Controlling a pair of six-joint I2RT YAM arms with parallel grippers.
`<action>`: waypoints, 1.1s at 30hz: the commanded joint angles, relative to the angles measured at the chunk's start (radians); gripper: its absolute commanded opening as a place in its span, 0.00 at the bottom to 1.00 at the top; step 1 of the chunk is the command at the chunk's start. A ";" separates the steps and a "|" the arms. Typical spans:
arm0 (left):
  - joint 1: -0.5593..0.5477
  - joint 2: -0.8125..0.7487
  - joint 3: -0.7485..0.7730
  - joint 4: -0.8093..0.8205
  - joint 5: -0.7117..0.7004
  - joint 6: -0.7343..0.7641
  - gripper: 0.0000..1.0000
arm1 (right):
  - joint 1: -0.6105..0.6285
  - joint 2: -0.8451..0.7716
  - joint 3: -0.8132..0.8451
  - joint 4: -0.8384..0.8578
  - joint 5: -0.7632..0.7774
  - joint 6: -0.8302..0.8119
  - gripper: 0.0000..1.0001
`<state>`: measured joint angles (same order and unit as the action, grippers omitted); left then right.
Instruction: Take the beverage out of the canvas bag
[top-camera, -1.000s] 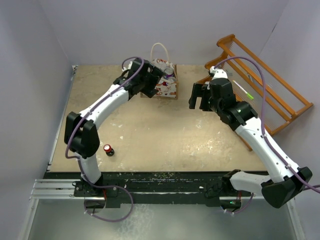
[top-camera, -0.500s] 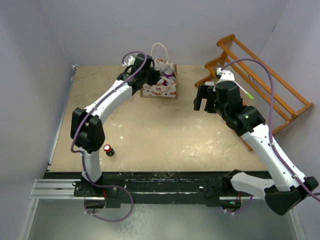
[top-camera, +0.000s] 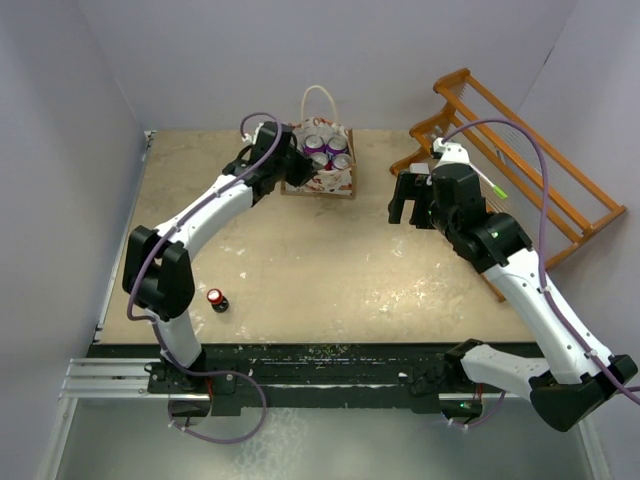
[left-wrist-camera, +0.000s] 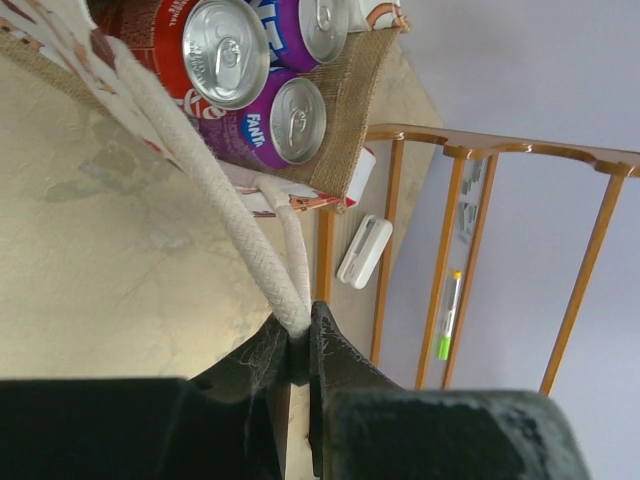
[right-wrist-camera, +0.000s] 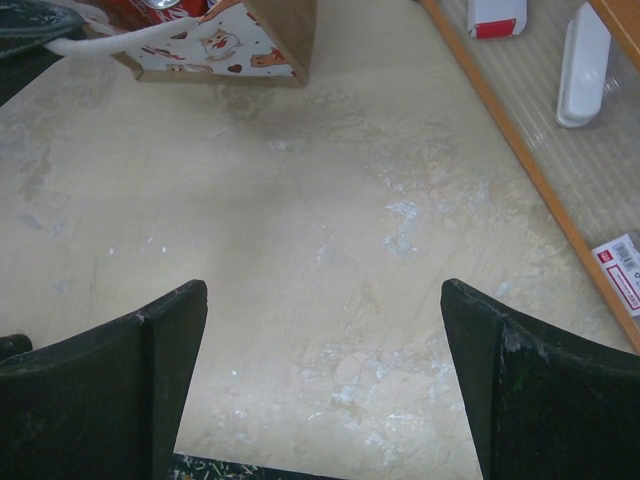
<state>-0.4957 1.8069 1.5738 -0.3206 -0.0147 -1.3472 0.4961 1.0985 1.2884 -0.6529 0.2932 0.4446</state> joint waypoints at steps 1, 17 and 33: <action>0.008 -0.119 -0.045 0.065 0.099 0.085 0.00 | -0.005 -0.022 0.005 0.008 -0.013 0.012 1.00; 0.006 -0.476 -0.398 0.002 0.224 0.173 0.00 | -0.005 0.031 0.010 0.033 -0.076 -0.003 1.00; 0.006 -0.936 -0.703 -0.280 0.240 0.125 0.00 | -0.004 0.118 0.037 0.111 -0.360 -0.075 1.00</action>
<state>-0.4850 0.9516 0.8852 -0.5236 0.1795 -1.2037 0.4961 1.2037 1.2770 -0.6041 0.0944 0.4240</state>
